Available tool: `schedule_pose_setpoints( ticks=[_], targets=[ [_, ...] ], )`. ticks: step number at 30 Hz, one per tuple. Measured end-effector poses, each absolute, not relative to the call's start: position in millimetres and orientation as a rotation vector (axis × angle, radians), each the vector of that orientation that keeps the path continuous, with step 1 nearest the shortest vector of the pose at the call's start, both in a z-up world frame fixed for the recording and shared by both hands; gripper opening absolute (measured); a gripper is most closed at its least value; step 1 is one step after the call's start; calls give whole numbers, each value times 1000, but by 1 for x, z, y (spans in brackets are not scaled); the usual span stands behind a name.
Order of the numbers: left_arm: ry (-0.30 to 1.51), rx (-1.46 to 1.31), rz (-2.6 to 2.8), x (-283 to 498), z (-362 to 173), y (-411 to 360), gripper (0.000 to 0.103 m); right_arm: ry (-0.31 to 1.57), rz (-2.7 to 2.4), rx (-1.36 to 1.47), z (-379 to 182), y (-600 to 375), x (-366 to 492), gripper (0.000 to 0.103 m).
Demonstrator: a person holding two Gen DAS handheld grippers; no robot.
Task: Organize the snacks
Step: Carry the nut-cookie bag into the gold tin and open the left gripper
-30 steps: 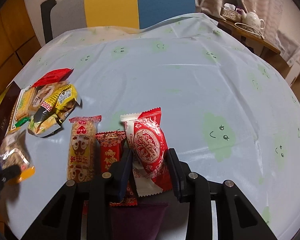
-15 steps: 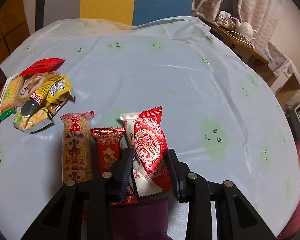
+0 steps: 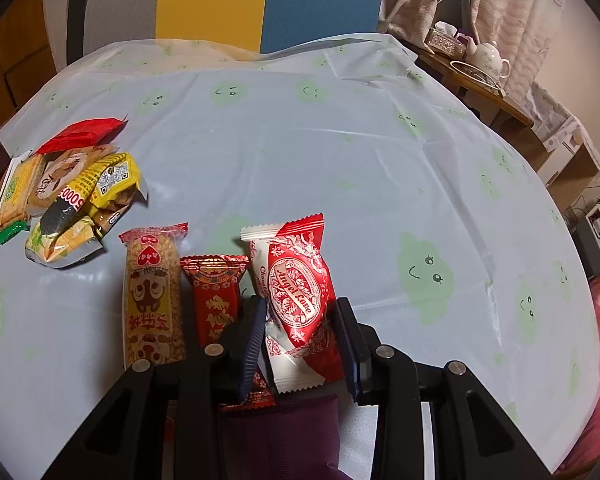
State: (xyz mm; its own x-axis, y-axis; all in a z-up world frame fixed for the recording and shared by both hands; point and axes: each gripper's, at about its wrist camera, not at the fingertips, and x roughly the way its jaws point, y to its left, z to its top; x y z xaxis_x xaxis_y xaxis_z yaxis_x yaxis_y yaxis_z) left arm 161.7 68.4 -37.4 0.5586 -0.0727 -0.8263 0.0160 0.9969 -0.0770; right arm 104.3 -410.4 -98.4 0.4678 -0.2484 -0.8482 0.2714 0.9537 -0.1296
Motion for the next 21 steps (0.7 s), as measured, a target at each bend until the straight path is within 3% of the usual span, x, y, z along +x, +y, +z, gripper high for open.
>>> schedule_pose_setpoints(
  ticks=[8, 13, 17, 21],
  targets=[
    [1033, -120, 42, 165, -63, 85, 29, 1034, -323, 15, -98, -409, 103, 35],
    [1001, -128, 43, 158, -58, 84, 30, 1030, -333, 11, -98, -407, 103, 35],
    [974, -161, 33, 148, -50, 87, 39, 1027, -337, 14, -98, -406, 101, 35],
    [945, -160, 37, 137, -41, 88, 39, 1031, -341, 7, -98, -405, 102, 35]
  ],
)
